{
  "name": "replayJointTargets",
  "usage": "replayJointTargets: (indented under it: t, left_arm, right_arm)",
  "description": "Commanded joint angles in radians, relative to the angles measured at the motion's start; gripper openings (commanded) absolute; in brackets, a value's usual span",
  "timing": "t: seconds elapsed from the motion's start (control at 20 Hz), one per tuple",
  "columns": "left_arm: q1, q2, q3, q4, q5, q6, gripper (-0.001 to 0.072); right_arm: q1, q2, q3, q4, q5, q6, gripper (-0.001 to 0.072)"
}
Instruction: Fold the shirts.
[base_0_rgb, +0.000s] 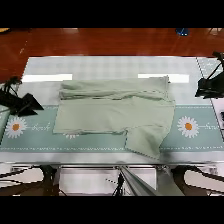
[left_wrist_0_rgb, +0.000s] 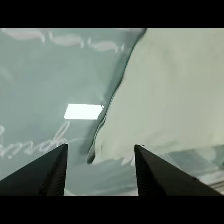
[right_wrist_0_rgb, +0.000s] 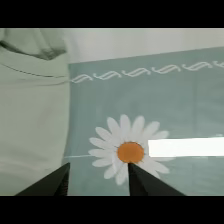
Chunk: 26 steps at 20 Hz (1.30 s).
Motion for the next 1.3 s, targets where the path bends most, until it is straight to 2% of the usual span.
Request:
replayJointTargets:
  t: [0.0,0.15,0.35,0.7,0.75,0.8,0.85,1.0,1.25]
  left_arm:
    - [0.076,0.051,-0.225,-0.068,0.037,0.074,0.0505]
    - [0.081,0.045,-0.298,-0.070,0.074,0.113,0.0505]
    - [0.063,0.030,-0.338,-0.072,0.126,0.113,0.0505]
    - [-0.095,-0.045,-0.338,-0.139,0.220,0.105,0.0497]
    - [-0.116,-0.053,-0.338,-0.151,0.224,0.106,0.0360]
    - [-0.129,-0.056,-0.338,-0.152,0.223,0.109,0.0099]
    - [-0.134,-0.056,-0.338,-0.153,0.222,0.113,0.0029]
    - [-0.115,-0.055,-0.336,-0.153,0.190,0.120,0.0028]
    - [-0.073,-0.050,-0.335,-0.153,0.146,0.166,0.0029]
  right_arm:
    - [-0.071,0.115,-0.225,0.255,-0.212,-0.084,0.0477]
    - [-0.075,0.123,-0.297,0.301,-0.222,-0.142,0.0478]
    - [-0.076,0.123,-0.317,0.336,-0.228,-0.161,0.0478]
    - [-0.076,0.135,-0.317,0.351,-0.225,-0.164,0.0478]
    - [-0.076,0.146,-0.316,0.350,-0.225,-0.164,0.0478]
    - [-0.076,0.161,-0.317,0.349,-0.225,-0.165,0.0478]
    - [-0.076,0.177,-0.317,0.332,-0.223,-0.167,0.0478]
    - [-0.082,0.223,-0.332,0.209,-0.184,-0.171,0.0478]
    - [-0.196,0.328,-0.598,0.274,-0.173,-0.173,0.0479]
